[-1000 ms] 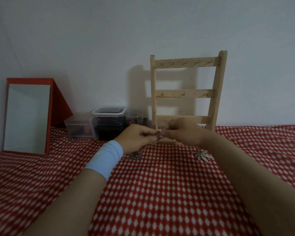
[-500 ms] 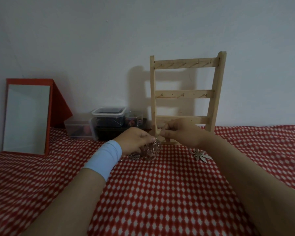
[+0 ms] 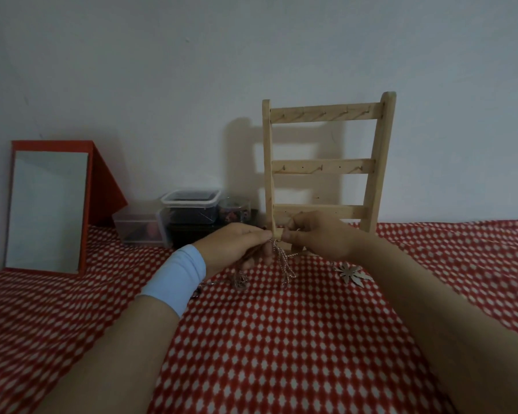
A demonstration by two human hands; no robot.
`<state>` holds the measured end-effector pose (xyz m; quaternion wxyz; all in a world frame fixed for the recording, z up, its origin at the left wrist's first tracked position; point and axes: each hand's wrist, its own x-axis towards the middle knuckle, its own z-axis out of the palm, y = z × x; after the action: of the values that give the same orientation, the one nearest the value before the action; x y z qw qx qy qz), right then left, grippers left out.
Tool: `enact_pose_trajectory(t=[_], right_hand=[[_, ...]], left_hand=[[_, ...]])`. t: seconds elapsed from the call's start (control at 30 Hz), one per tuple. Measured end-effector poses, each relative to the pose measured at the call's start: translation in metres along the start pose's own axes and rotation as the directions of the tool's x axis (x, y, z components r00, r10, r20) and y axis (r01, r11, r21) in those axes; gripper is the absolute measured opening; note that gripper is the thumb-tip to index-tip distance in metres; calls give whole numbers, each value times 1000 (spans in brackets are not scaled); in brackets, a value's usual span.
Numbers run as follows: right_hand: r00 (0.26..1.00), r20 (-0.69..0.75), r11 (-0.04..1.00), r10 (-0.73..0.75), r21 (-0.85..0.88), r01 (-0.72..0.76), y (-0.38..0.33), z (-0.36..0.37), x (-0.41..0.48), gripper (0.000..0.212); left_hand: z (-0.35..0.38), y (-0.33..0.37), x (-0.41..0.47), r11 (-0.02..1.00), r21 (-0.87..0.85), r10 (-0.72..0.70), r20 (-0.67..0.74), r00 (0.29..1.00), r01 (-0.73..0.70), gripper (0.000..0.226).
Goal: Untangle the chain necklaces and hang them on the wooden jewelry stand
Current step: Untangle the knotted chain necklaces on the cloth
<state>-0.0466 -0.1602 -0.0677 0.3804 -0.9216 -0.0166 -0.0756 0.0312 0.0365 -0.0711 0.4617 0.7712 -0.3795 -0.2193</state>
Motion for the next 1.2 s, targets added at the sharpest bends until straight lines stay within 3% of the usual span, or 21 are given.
enact_pose_trajectory(t=[0.1,0.2,0.27,0.33,0.47,0.57,0.7,0.77,0.87,0.93,1.07,1.2], right_hand=[[999,46,1000,28,-11,-28,0,-1,-3,22],[999,-5,999,35,-24,-35,6,-5,-2,24],[999,-19,999,39,-13,-39,7,-7,-2,26],[999,-20,999,42,3,-42,8,-8,-3,27],[999,4,999,52,6,-53,10,-11,-3,30],[996,38,996,82,-23,-81,9,-15,-2,31],[978,153,968,139,-228,-102,12,-14,-2,25],[964,199,950,174,-293,-111,15,-11,-1,20],[945,256,938,203,-326,-114,18,-7,-1,12],[949,244,928,200,-359,-103,16,-7,-1,12],[960,227,882,166,-469,-42,4,-3,1,17],[937,316,882,146,-470,21,-2,7,0,26]], left_hand=[[-1,-4,3,985,-168,-47,-76,996,33,37],[-1,-4,4,920,-390,-82,-145,986,20,33],[-1,-3,3,910,-414,-126,-222,967,23,31],[-5,-7,3,947,-315,-158,-298,941,59,30],[-16,-12,7,969,107,-170,-379,910,225,38],[-20,-6,7,878,354,-217,-304,928,321,44],[-12,0,6,678,635,-352,-161,922,370,51],[-6,-1,6,659,669,-348,-135,928,345,42],[-1,-1,7,667,706,-231,-110,967,239,19],[2,1,8,676,722,-149,-64,987,149,19],[13,6,5,758,649,-143,84,986,55,31],[17,1,7,771,637,-36,89,995,-29,13]])
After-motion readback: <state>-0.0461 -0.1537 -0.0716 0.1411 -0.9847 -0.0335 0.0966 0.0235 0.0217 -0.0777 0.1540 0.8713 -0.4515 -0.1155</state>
